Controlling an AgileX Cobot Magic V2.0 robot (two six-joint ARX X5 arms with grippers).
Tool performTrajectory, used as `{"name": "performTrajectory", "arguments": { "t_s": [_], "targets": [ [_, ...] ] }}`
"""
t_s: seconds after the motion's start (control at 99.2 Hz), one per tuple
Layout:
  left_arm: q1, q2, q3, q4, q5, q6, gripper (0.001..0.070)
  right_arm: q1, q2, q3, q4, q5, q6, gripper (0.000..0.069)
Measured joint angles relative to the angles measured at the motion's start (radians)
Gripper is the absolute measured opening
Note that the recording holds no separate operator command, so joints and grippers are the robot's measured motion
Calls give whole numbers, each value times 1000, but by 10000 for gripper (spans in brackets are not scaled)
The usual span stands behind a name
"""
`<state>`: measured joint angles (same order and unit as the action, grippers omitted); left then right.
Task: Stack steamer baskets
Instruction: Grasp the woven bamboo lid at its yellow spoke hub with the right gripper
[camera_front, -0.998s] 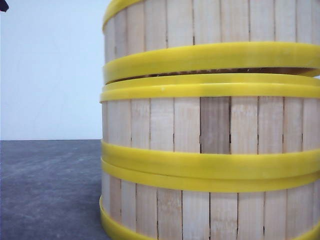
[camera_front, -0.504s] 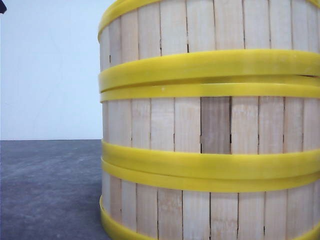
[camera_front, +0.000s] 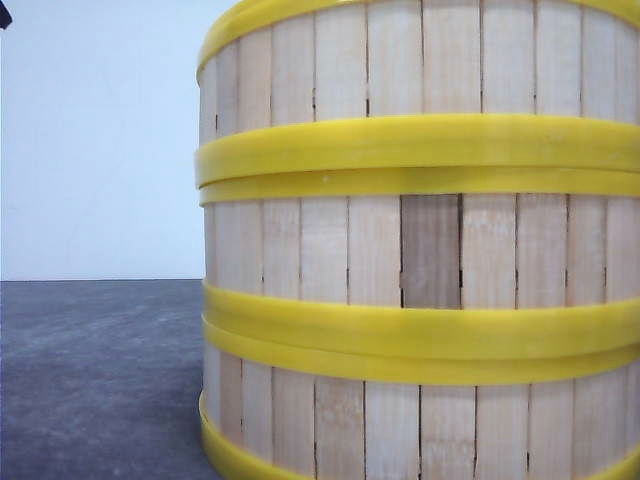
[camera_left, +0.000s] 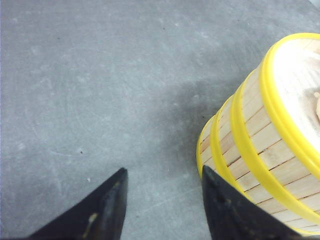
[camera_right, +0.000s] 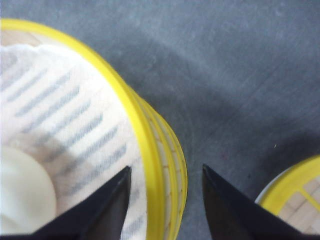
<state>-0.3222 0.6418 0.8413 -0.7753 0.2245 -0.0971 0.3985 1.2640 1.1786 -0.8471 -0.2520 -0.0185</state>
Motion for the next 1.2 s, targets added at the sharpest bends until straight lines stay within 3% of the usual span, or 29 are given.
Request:
{"name": "performTrajectory", "arguments": {
  "t_s": [0.222,0.413,0.695,0.978,1.199],
  "targets": [
    [0,0,0,0,0,0,275,-18,-152,0,27,169,78,277],
    [0,0,0,0,0,0,275,-97,-235,0,-68,252,149,277],
    [-1,0,0,0,0,0,275,-304,-142,0,-184,216,161,277],
    [-1,0,0,0,0,-3,275,-402,29,0,-229,178,158,276],
    [-1,0,0,-1,8,-20,275,-442,120,0,-199,179,158,207]
  ]
}}
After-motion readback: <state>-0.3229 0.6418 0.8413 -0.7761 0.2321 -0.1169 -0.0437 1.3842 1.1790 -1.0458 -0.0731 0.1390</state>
